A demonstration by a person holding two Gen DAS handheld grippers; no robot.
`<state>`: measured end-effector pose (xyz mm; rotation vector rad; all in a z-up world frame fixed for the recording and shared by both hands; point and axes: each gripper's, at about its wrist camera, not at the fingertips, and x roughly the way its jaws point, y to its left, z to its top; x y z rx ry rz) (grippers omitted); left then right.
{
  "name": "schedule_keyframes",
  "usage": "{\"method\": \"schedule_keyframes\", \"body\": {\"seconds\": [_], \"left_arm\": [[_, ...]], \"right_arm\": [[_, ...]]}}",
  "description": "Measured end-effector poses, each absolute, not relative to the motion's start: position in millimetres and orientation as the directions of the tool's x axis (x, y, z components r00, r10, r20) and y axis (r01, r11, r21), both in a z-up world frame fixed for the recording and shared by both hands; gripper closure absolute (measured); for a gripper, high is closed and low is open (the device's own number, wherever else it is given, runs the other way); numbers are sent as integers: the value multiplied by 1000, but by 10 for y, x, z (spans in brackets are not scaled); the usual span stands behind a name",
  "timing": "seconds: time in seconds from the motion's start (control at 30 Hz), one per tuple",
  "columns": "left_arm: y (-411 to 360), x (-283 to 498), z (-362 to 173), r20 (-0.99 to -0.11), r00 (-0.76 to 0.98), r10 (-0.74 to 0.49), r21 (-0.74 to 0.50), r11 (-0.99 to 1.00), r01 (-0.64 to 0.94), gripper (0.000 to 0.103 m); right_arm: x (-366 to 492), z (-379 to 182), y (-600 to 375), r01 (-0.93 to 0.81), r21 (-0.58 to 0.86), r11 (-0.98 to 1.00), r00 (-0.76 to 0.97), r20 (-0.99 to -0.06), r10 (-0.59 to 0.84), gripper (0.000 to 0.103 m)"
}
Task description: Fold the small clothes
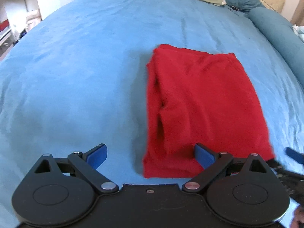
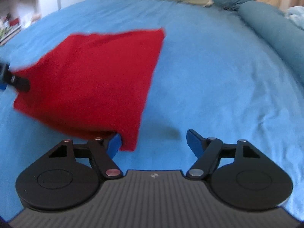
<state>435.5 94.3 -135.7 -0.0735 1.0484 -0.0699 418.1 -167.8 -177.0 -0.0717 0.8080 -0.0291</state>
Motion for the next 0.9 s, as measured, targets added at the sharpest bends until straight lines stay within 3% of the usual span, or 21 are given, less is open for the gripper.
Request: {"method": "schedule_keyframes", "body": {"seconds": [0.2, 0.37, 0.5, 0.63, 0.77, 0.9], "left_arm": [[1090, 4256, -1785, -900, 433, -52, -48, 999, 20, 2], [1054, 4228, -1788, -891, 451, -43, -25, 999, 47, 2], [1046, 4239, -1473, -874, 484, -42, -14, 998, 63, 7], [1022, 4276, -950, -816, 573, -71, 21, 988, 152, 0], [1023, 4616, -803, -813, 547, -198, -85, 970, 226, 0], [1084, 5070, -1188, -841, 451, -300, -235, 952, 195, 1]], "right_arm": [[4145, -1949, -1836, 42, -34, 999, 645, -762, -54, 14], [4165, -1956, -1861, 7, -23, 1000, 643, -765, -22, 14], [4126, -1726, -1944, -75, -3, 997, 631, -775, 45, 13], [4183, -1252, -2097, -136, 68, 988, 628, -765, 139, 0], [4545, -888, -2296, -142, 194, 971, 621, -746, 240, 0], [5063, -1079, -2330, -118, 310, 943, 527, -785, 324, 0]]}}
